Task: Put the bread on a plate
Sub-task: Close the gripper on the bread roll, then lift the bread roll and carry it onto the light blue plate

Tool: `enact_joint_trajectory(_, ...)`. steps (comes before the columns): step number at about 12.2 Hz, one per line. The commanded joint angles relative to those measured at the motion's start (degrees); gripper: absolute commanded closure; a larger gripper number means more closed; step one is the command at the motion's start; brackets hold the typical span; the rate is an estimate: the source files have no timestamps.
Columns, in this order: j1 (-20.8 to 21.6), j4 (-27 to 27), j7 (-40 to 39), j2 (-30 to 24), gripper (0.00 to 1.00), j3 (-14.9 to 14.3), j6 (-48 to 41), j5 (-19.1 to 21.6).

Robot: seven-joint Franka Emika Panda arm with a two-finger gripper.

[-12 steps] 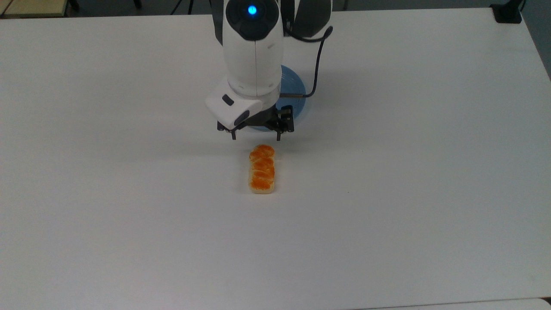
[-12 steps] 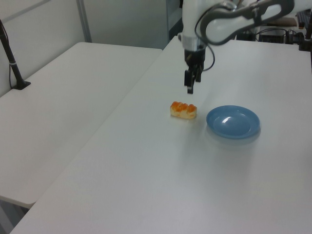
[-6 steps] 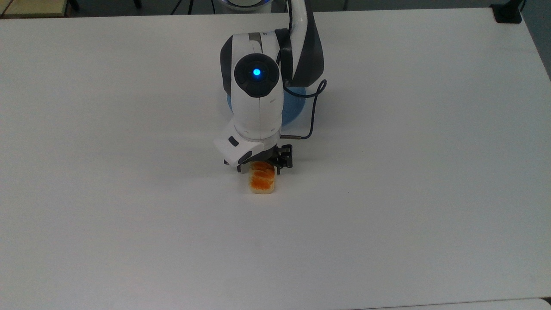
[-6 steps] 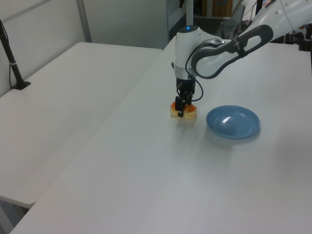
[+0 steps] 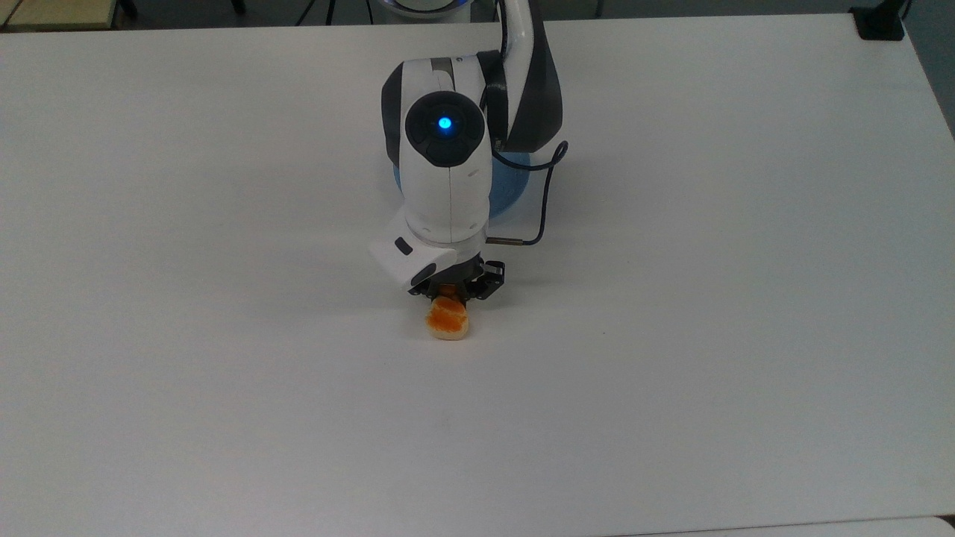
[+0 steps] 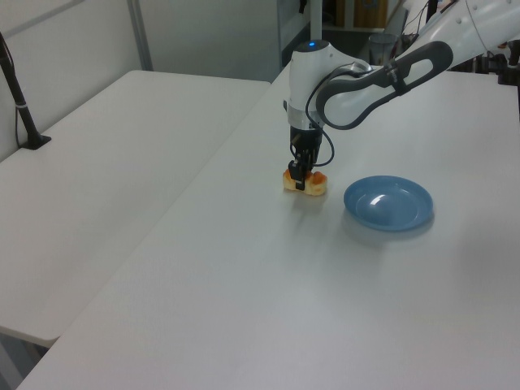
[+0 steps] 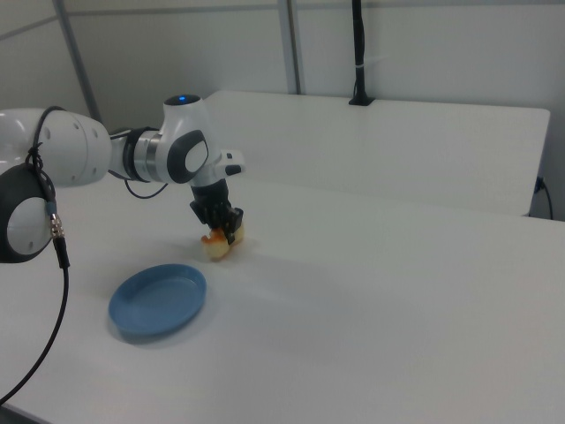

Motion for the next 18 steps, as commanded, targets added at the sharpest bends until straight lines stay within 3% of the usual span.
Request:
enact_joint_trajectory(1,0.4,-5.0,1.3,-7.8,0.65,-0.4,-0.3,-0.4)
enact_joint_trajectory(6,0.9,-29.0,-0.1,-29.5,0.64,-0.3,0.4,-0.3)
enact_joint_trajectory(8,2.2,-41.8,-0.2,-37.8,0.64,-0.2,6.5,-0.1)
enact_joint_trajectory(10,4.8,-49.8,0.6,-40.5,0.64,-0.2,11.4,0.0)
enact_joint_trajectory(16,4.9,-50.4,1.2,-34.7,0.60,-0.2,16.9,1.6)
enact_joint_trajectory(18,4.5,-48.9,1.0,-32.5,0.52,-0.2,17.1,1.6)
